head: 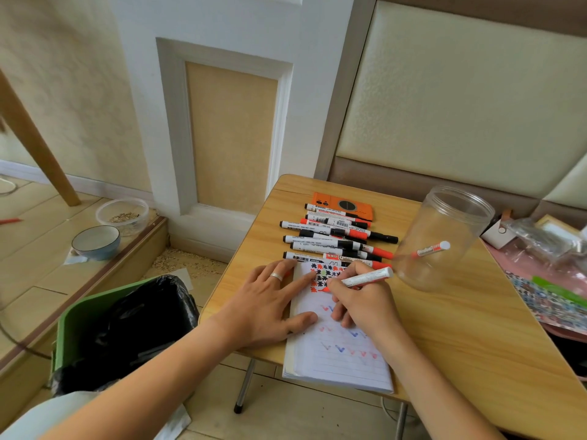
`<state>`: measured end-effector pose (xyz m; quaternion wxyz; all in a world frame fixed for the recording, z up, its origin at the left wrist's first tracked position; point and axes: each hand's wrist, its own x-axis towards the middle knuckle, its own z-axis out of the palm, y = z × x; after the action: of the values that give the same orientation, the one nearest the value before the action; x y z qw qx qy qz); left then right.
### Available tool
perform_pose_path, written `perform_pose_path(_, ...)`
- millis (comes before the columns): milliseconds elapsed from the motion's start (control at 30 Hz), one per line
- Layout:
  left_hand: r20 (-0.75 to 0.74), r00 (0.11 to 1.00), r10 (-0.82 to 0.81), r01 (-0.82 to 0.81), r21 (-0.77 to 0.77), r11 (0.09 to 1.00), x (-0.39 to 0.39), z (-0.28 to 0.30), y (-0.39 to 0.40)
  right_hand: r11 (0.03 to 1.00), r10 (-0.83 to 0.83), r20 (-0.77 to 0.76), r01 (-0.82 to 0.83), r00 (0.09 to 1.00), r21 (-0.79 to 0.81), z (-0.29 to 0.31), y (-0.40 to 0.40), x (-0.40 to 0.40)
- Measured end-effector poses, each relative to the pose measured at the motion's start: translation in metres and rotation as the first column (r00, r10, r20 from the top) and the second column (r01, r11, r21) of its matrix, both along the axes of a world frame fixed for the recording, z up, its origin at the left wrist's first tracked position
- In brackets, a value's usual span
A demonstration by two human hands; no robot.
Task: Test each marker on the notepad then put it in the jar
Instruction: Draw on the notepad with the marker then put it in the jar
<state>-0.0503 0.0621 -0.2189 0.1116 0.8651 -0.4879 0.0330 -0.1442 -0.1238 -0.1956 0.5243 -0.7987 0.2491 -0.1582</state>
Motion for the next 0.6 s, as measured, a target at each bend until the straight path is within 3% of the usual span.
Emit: perform_pose_path(600, 0.000, 1.000, 0.004, -0.004, -0.020, 1.000, -0.0007, 0.0004, 0.0003, 1.000, 0.010, 0.048, -0.011, 0.999, 0.020, 0.0047, 0.0053, -0.0023)
